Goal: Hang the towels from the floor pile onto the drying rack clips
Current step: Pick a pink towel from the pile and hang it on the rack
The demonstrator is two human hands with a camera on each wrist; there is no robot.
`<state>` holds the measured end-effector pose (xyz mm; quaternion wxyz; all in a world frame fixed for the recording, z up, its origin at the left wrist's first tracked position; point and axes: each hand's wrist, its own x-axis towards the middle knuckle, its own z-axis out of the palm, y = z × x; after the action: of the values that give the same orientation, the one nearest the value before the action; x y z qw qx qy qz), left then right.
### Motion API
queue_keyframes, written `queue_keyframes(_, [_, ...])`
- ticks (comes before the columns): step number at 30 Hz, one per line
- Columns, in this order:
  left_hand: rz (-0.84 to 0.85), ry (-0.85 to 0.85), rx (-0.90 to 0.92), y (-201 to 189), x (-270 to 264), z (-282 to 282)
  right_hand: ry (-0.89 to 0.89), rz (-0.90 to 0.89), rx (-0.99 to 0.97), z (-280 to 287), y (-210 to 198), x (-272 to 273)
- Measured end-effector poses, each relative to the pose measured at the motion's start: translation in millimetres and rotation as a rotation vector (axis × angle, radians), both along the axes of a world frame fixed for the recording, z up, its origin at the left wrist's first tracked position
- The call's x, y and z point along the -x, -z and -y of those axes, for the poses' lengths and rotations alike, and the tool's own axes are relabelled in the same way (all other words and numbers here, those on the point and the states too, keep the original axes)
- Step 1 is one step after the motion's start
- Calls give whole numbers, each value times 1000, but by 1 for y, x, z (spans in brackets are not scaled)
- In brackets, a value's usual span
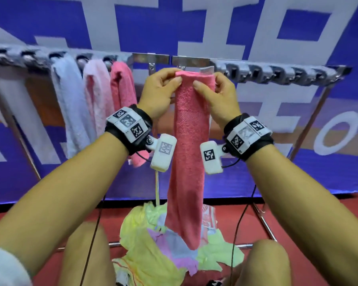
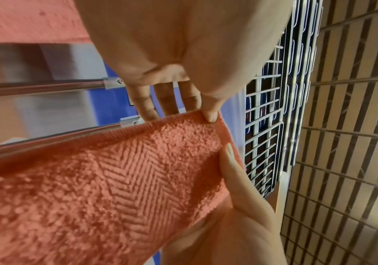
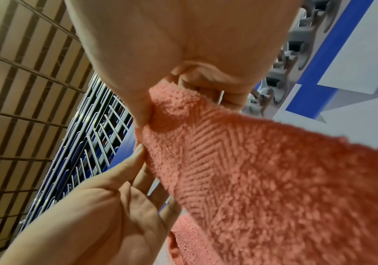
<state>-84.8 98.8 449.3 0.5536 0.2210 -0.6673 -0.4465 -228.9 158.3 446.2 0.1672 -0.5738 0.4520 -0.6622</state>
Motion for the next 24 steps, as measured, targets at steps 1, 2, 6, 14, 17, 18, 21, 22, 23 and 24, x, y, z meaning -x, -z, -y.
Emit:
queue_keyframes(1, [-5,11,2,-7,3,0,-42,23,-19,-1,-5,1])
queue_keyframes(2, [-5,26,4,-10,5,1,-92,29,-49,-2,-8,1])
queue_keyframes(6, [-11,75,20,-20,11,3,-98,-18,-122,-2,-17,5])
queue_keyframes(14, [-91,217,-177,-5,17,-2,-10,22,-66,6,-45,0])
queue_keyframes(17, [115,370,-274,28,16,-4,-12,62,-102,7,-56,1])
queue_keyframes(18, [178,399,-307,41,16,-3,-13,79,-102,7,-60,2])
queue_keyframes(21, [318,386,-355,69,11,0,38,151,-83,8,-74,15])
queue_keyframes(22, [355,387,-370,76,8,3,73,181,-64,9,-78,23])
queue_keyframes(23, [373,390,-383,79,5,3,128,204,-57,11,-81,33])
queue_keyframes(24, [371,384,-394,82,1,7,193,232,-58,13,-82,44])
